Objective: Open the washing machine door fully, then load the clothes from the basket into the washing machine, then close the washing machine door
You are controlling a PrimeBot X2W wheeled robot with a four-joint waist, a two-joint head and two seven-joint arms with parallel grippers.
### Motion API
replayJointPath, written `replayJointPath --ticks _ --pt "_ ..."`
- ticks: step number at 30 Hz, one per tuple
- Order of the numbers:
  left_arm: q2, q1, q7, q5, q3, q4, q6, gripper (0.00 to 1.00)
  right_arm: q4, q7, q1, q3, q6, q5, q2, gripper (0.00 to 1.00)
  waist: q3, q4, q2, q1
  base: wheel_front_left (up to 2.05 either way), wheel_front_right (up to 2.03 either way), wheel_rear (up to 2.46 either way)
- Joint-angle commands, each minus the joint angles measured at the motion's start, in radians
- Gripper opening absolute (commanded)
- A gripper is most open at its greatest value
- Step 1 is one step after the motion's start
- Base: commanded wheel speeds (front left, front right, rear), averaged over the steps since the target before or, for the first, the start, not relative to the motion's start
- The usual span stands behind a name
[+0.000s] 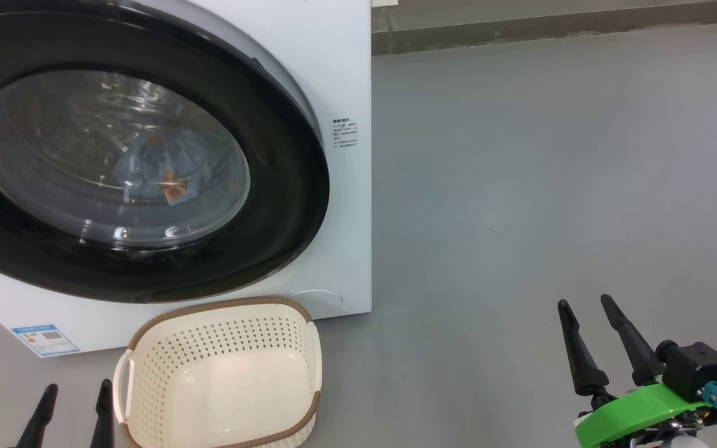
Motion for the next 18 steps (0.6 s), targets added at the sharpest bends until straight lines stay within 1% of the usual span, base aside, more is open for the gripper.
replayJointPath --ticks 1,18 --pt "0.018 -0.024 -0.006 0.0 0.037 -0.018 0.001 1.0 -0.028 -0.008 -0.004 0.013 -0.002 -0.008 -0.008 1.0 -0.001 0.001 -0.0001 0.0 0.0 0.0 0.0" --pt "0.019 -0.026 -0.006 -0.008 0.039 -0.009 0.001 1.0 -0.033 -0.008 -0.008 0.02 -0.002 -0.013 -0.011 1.0 -0.001 0.004 -0.0001 0.0 0.0 0.0 0.0"
